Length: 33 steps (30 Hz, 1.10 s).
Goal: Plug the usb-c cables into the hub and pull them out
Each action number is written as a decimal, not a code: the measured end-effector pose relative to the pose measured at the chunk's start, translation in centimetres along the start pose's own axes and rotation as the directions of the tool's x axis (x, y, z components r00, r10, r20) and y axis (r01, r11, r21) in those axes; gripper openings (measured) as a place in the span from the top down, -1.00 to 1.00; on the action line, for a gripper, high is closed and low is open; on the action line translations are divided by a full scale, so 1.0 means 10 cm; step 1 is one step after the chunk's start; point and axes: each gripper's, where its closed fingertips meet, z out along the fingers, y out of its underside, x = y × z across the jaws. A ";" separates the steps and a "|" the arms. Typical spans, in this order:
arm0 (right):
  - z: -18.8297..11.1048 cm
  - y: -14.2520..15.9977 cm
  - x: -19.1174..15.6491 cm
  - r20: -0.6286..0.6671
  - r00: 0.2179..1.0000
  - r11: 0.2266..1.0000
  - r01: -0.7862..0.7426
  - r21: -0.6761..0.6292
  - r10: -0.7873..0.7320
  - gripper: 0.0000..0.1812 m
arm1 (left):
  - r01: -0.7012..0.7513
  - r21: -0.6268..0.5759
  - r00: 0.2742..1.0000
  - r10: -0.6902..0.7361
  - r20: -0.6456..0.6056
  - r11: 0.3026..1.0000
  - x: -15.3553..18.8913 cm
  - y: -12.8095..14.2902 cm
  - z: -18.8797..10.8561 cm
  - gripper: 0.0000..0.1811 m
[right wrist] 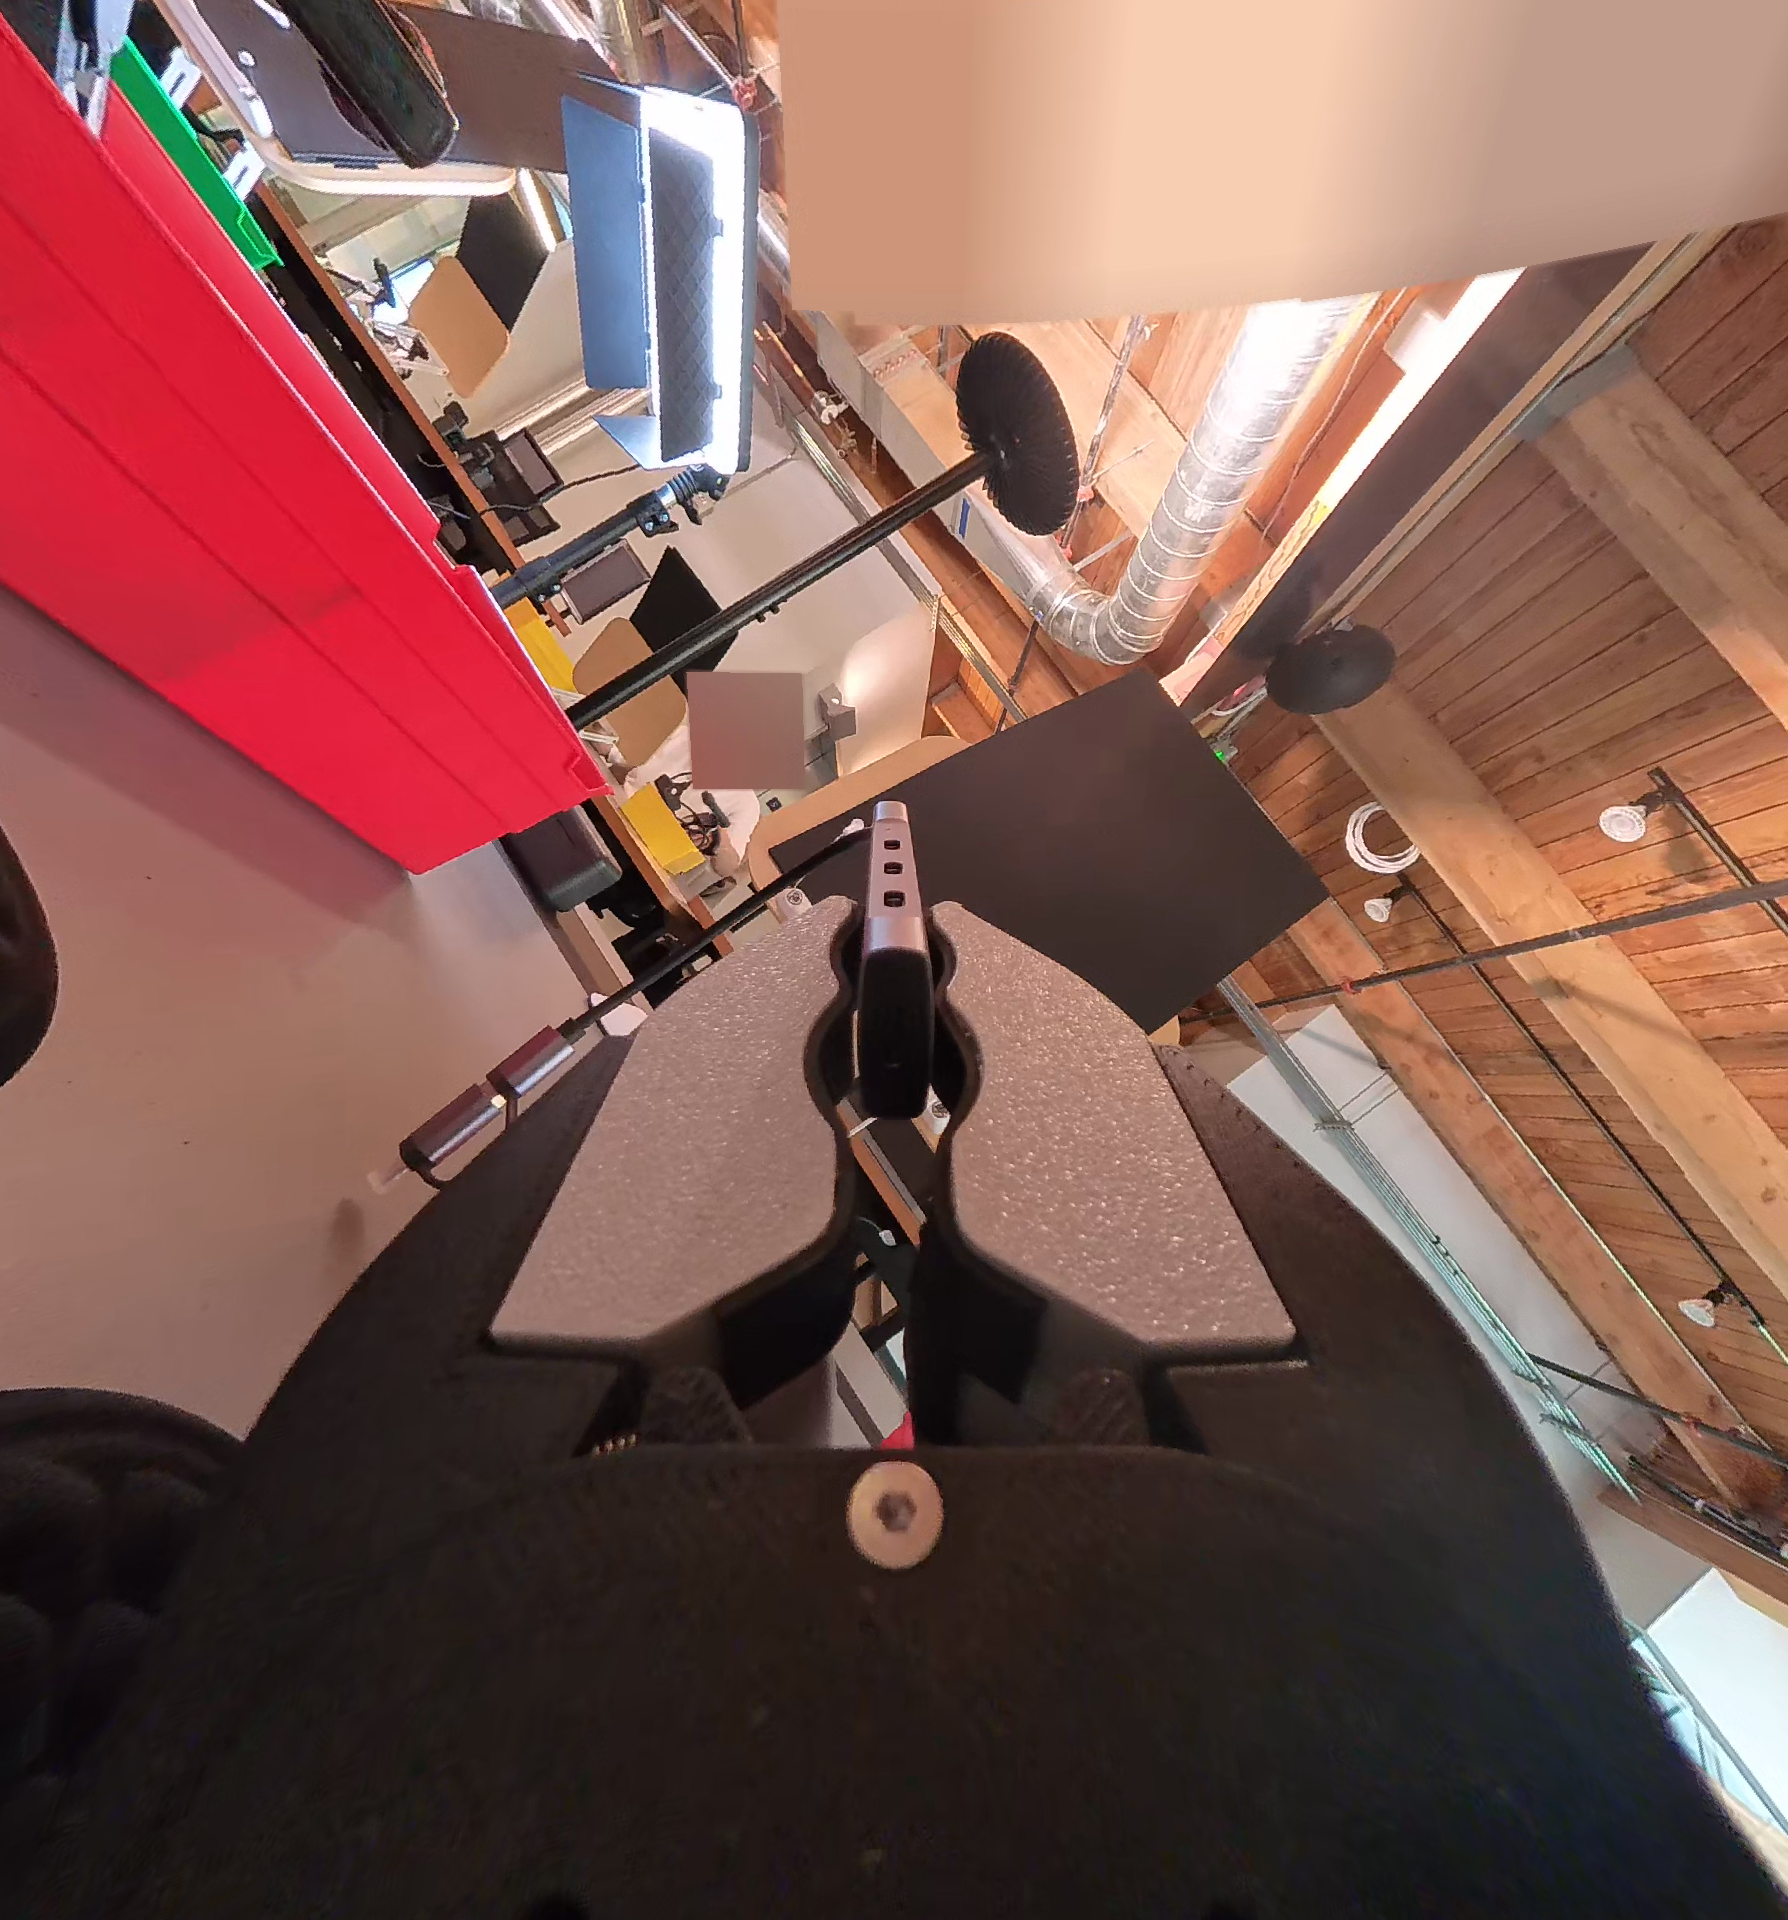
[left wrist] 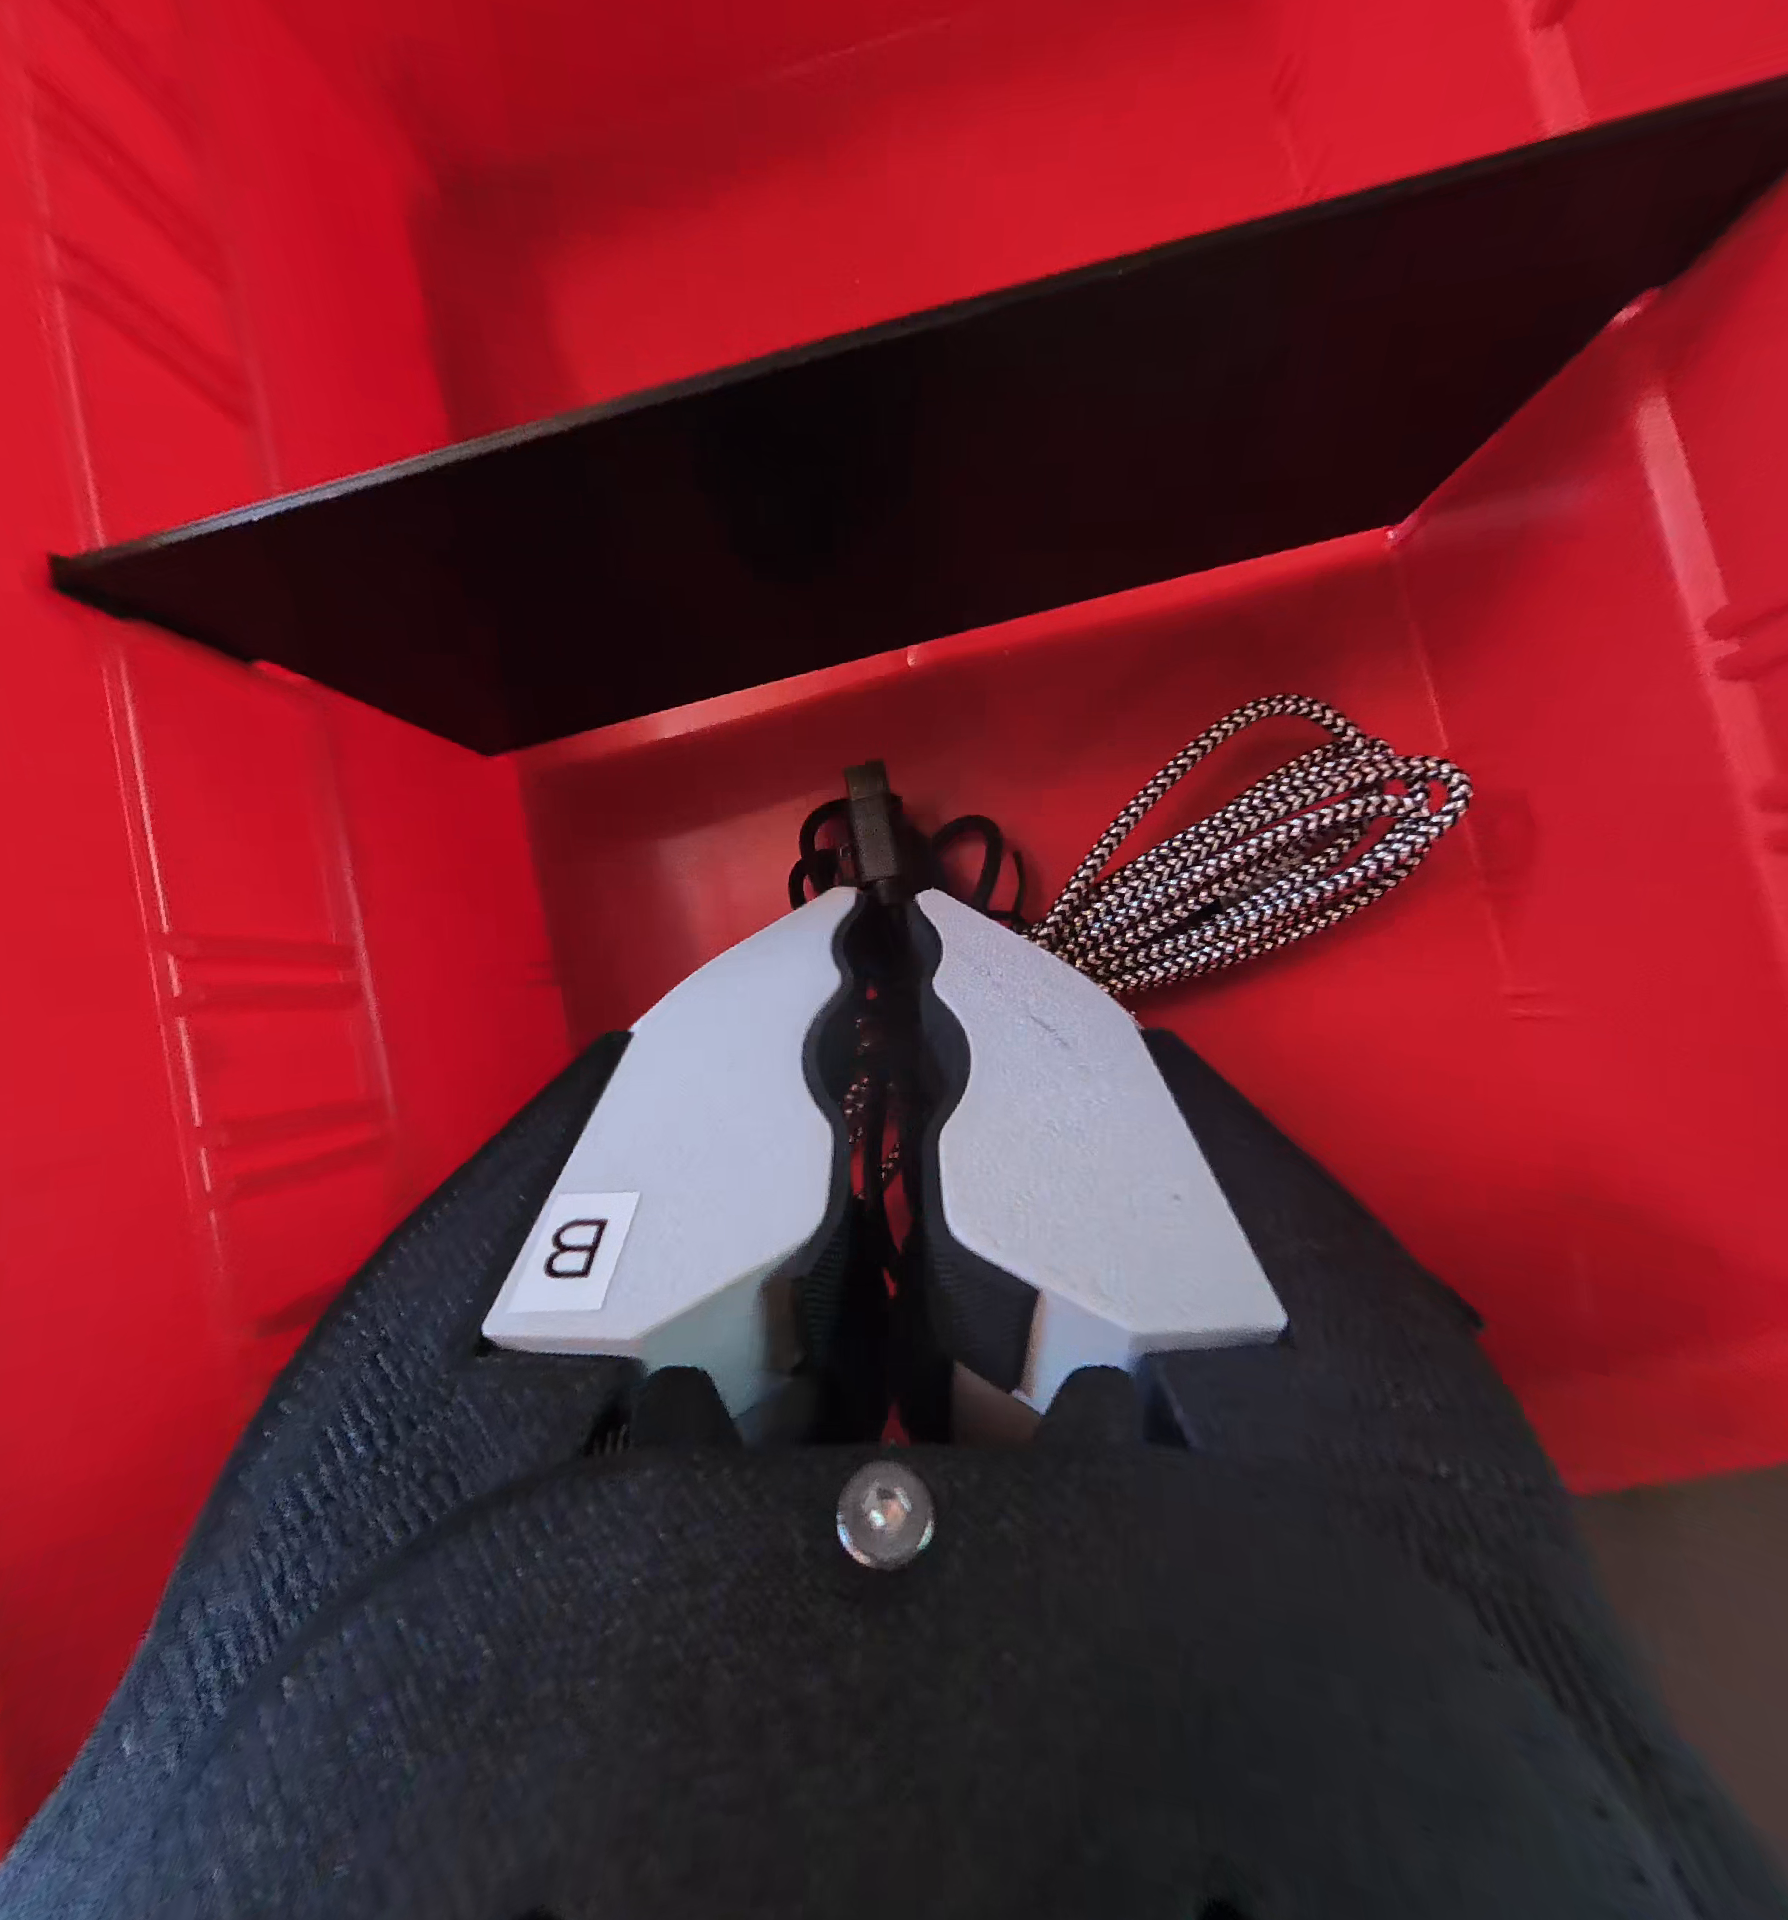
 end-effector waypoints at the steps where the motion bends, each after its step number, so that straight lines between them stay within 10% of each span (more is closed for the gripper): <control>1: 0.00 0.00 0.00 0.001 1.000 1.000 0.001 0.000 -0.001 0.91 | -0.003 0.003 1.000 0.003 0.003 1.000 0.00 0.00 0.00 0.96; 12: 0.00 0.03 0.01 0.003 1.000 1.000 -0.023 -0.009 0.023 0.91 | -0.333 0.177 0.927 0.286 0.244 0.926 0.10 -0.45 -0.67 0.98; 20: 0.01 0.02 -0.04 0.023 0.999 0.999 0.032 -0.010 -0.031 0.91 | -0.626 0.268 0.778 0.605 0.166 0.732 1.20 -1.03 -1.50 0.98; 26: -0.01 0.01 -0.04 0.031 0.995 0.996 0.090 -0.004 -0.090 0.91 | -0.729 0.146 0.602 0.729 -0.328 0.668 2.41 -0.35 -0.87 0.97; 33: 0.01 0.02 -0.06 0.037 0.995 0.996 0.091 -0.003 -0.090 0.91 | -0.614 0.228 0.621 0.641 -0.451 0.755 2.64 -0.07 -0.37 0.96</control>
